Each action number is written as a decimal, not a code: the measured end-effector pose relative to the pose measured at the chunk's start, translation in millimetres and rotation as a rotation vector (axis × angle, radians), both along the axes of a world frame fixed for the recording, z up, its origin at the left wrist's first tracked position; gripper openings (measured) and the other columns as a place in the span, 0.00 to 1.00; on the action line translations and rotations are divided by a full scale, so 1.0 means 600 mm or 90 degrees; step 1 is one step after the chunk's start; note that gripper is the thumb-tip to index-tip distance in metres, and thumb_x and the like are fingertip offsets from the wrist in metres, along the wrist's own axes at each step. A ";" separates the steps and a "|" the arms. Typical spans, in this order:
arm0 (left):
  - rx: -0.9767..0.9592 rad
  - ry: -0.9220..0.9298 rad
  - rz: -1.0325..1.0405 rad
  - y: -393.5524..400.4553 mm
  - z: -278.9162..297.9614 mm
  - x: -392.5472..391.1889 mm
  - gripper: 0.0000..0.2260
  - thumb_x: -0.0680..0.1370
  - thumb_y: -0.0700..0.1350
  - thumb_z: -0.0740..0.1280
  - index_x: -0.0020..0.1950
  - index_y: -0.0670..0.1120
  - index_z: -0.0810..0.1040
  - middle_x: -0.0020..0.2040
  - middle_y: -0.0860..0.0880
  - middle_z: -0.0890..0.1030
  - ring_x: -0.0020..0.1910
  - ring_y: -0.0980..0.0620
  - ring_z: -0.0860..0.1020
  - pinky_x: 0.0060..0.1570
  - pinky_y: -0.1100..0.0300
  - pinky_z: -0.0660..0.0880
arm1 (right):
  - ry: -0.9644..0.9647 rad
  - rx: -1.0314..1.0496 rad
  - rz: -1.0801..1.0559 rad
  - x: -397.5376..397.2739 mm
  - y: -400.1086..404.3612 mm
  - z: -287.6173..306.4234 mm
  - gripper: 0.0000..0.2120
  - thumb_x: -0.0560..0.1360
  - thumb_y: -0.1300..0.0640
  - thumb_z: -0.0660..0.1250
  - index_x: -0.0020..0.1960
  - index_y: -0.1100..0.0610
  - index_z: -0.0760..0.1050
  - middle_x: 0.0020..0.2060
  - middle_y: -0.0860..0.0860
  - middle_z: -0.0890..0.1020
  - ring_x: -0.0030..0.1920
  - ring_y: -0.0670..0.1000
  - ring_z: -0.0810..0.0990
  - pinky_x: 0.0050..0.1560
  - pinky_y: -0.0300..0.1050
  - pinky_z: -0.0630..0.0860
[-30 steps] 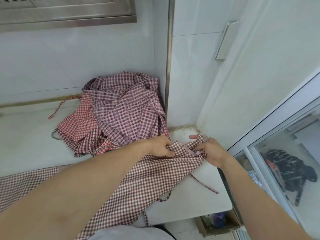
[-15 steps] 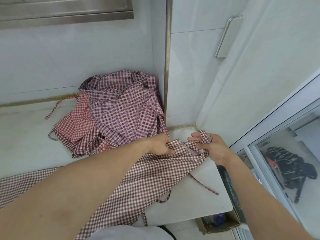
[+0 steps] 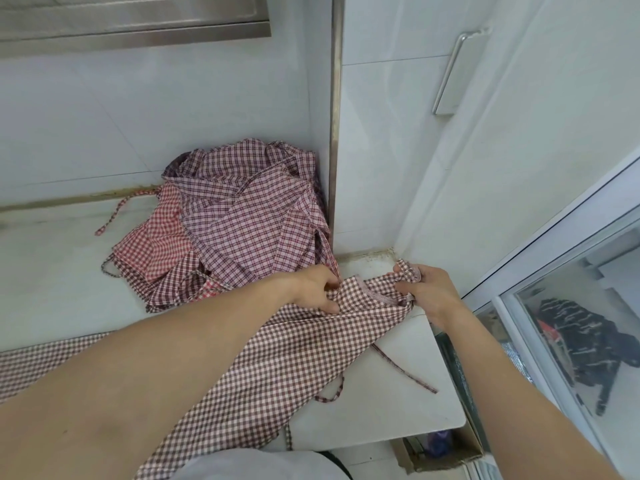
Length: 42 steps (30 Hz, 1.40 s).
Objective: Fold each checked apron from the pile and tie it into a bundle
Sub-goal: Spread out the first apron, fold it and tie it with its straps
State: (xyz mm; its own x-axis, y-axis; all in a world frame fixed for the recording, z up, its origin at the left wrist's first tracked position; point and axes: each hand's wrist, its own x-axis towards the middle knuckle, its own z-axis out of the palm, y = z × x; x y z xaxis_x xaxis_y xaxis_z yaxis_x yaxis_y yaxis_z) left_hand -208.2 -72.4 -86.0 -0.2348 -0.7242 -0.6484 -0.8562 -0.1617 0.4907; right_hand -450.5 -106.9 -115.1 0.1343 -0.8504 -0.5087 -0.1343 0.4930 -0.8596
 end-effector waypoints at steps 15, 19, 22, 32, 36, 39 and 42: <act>-0.048 0.016 0.019 0.008 -0.029 -0.017 0.12 0.79 0.51 0.70 0.60 0.47 0.76 0.56 0.52 0.79 0.56 0.51 0.78 0.57 0.59 0.73 | -0.204 0.179 0.236 0.012 0.072 -0.026 0.32 0.65 0.70 0.77 0.67 0.59 0.73 0.61 0.55 0.82 0.63 0.57 0.80 0.63 0.56 0.77; -0.063 0.032 0.040 0.008 -0.037 -0.017 0.06 0.78 0.48 0.72 0.51 0.48 0.79 0.48 0.53 0.81 0.48 0.53 0.79 0.48 0.63 0.73 | -0.232 0.191 0.261 0.000 0.085 -0.030 0.33 0.65 0.76 0.73 0.67 0.58 0.73 0.62 0.56 0.82 0.62 0.57 0.80 0.60 0.52 0.79; -0.085 0.036 0.046 0.006 -0.040 -0.019 0.08 0.77 0.47 0.73 0.53 0.44 0.82 0.49 0.51 0.83 0.46 0.53 0.80 0.48 0.60 0.75 | -0.100 0.169 0.060 0.002 0.093 -0.025 0.36 0.64 0.72 0.78 0.69 0.62 0.71 0.60 0.56 0.81 0.55 0.54 0.83 0.57 0.50 0.80; -0.052 0.053 -0.002 0.004 -0.046 -0.033 0.08 0.76 0.46 0.74 0.52 0.44 0.82 0.48 0.49 0.84 0.47 0.52 0.81 0.53 0.54 0.79 | 0.458 -0.503 0.486 0.019 0.108 -0.016 0.23 0.63 0.50 0.79 0.56 0.47 0.81 0.61 0.45 0.78 0.67 0.51 0.71 0.70 0.48 0.47; -0.054 0.035 -0.037 0.002 -0.045 -0.037 0.06 0.77 0.47 0.72 0.50 0.46 0.80 0.47 0.49 0.83 0.46 0.51 0.81 0.49 0.55 0.79 | 0.601 -0.454 0.661 0.025 0.088 -0.002 0.11 0.70 0.49 0.73 0.51 0.49 0.80 0.50 0.44 0.79 0.55 0.48 0.76 0.59 0.47 0.55; -0.049 0.032 -0.056 0.004 -0.049 -0.041 0.04 0.79 0.48 0.70 0.48 0.48 0.78 0.45 0.52 0.81 0.44 0.53 0.79 0.44 0.61 0.76 | 0.612 -0.404 0.732 0.030 0.073 0.011 0.07 0.76 0.51 0.68 0.44 0.55 0.75 0.38 0.46 0.75 0.41 0.48 0.74 0.58 0.48 0.67; -0.061 0.018 -0.066 0.005 -0.056 -0.044 0.08 0.79 0.50 0.70 0.52 0.47 0.79 0.48 0.51 0.80 0.47 0.52 0.78 0.49 0.60 0.74 | 0.569 -0.258 0.792 0.030 0.058 0.021 0.10 0.79 0.49 0.66 0.48 0.55 0.70 0.37 0.45 0.72 0.41 0.50 0.73 0.43 0.45 0.71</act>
